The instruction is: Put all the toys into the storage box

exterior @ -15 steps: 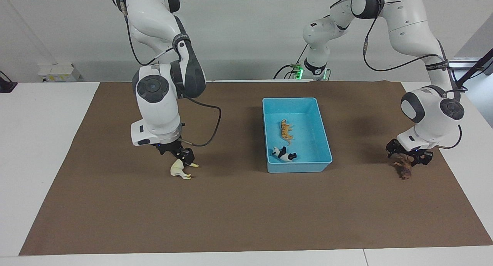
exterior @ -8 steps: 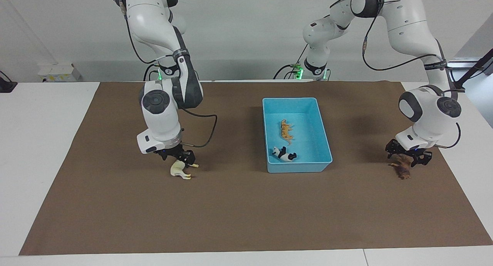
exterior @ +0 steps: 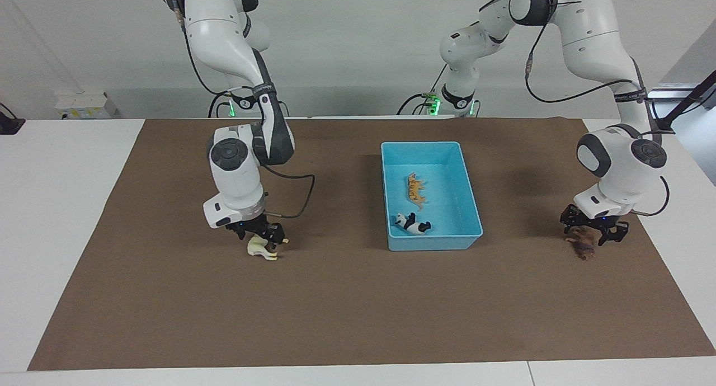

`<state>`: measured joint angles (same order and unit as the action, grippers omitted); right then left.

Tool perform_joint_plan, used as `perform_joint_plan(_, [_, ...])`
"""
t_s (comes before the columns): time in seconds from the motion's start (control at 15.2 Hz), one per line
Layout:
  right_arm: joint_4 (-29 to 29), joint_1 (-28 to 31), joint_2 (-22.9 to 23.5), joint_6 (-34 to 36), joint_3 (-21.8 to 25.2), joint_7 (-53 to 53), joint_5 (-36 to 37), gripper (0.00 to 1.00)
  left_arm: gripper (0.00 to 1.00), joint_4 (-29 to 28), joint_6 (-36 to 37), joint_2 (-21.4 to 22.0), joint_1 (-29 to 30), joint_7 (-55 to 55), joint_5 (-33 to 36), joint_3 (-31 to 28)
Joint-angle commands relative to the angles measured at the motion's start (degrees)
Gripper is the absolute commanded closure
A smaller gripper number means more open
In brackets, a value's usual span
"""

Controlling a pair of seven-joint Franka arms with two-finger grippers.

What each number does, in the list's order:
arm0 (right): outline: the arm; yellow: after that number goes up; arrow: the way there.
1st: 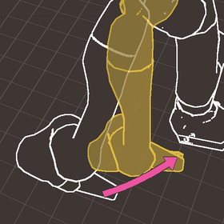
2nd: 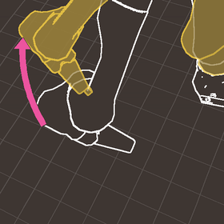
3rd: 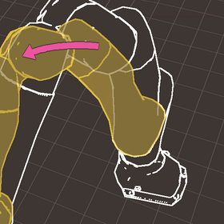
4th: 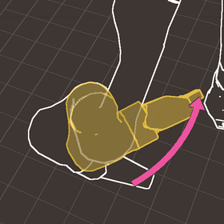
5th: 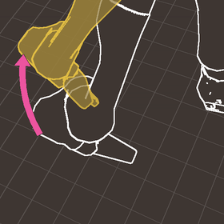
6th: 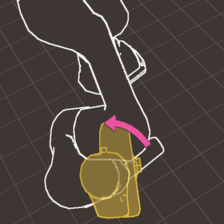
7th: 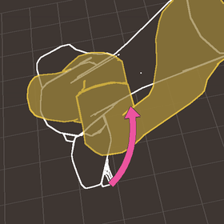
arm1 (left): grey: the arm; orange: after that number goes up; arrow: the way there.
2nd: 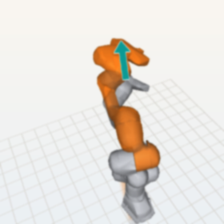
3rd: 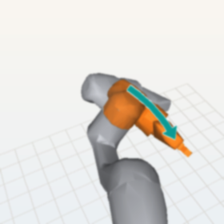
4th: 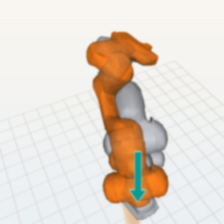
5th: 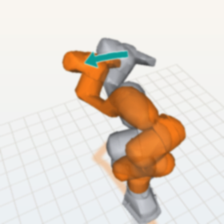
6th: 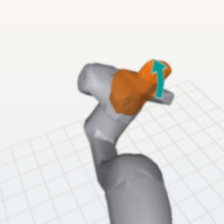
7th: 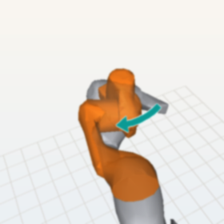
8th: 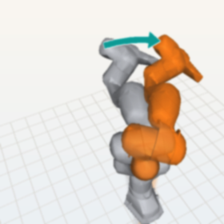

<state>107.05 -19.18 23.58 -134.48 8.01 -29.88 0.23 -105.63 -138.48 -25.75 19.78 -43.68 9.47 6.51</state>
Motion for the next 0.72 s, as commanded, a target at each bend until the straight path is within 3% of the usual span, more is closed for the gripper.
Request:
perform_joint_plan(0.0, [3.4, 0.4, 0.4, -5.0, -0.4, 3.2, -1.4, 0.00, 0.11, -3.3, -3.4, 1.2, 0.2, 0.6, -0.2, 0.0])
perform_joint_plan(0.13, [3.9, 0.7, 0.5, -5.4, -0.4, 4.7, -1.4, 0.00, 0.33, -3.4, -3.3, 1.3, 0.2, 1.6, -0.2, 0.0])
perform_joint_plan(0.2, [4.0, 0.8, 0.5, -5.4, -0.4, 6.2, -1.4, 0.36, 0.56, -3.4, -3.0, 1.3, 0.1, 2.4, -0.2, 0.0])
perform_joint_plan(0.26, [4.0, 0.8, 0.5, -5.6, -0.4, 6.8, -1.4, 0.99, 0.79, -3.4, -2.8, 1.3, 0.1, 3.9, -0.2, 0.0])
perform_joint_plan(0.33, [3.5, 0.4, 0.5, -5.4, -0.4, 6.2, -1.4, 1.00, 0.99, -3.4, -2.7, 1.3, 0.1, 5.5, -0.2, 0.0])
perform_joint_plan(0.66, [-0.7, 0.2, -0.5, 2.1, -0.7, 2.5, -1.4, 1.00, 1.00, 3.6, 6.3, 0.5, -0.8, 11.3, -0.8, 0.2])
